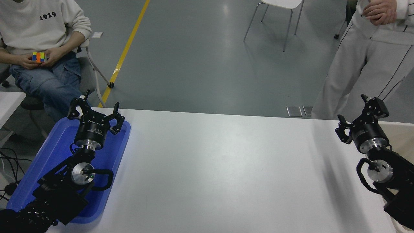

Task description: Pick up paper ball place in dustbin

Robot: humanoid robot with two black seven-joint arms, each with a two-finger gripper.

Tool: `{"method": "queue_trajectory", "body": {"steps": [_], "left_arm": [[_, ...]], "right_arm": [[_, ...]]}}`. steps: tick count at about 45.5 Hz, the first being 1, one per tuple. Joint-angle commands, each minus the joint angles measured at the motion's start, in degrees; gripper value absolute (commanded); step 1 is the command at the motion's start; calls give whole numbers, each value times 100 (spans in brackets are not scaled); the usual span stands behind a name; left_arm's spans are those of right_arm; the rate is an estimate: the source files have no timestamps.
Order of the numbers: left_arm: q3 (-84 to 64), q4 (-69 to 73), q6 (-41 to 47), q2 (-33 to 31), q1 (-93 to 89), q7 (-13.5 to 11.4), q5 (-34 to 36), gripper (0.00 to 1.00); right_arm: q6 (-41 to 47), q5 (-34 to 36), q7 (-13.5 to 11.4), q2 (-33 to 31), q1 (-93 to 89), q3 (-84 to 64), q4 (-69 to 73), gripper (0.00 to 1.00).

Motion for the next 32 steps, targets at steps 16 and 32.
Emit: {"method": "queue_trajectory", "body": {"steps": [16,32], "left_arm": [[-2,0,-1,4,0,0,0,100],[-2,0,-1,4,0,0,0,100]], "right_arm": [[53,225,636,413,75,-8,301,100],[70,164,644,325,-91,-421,283,100]]}}
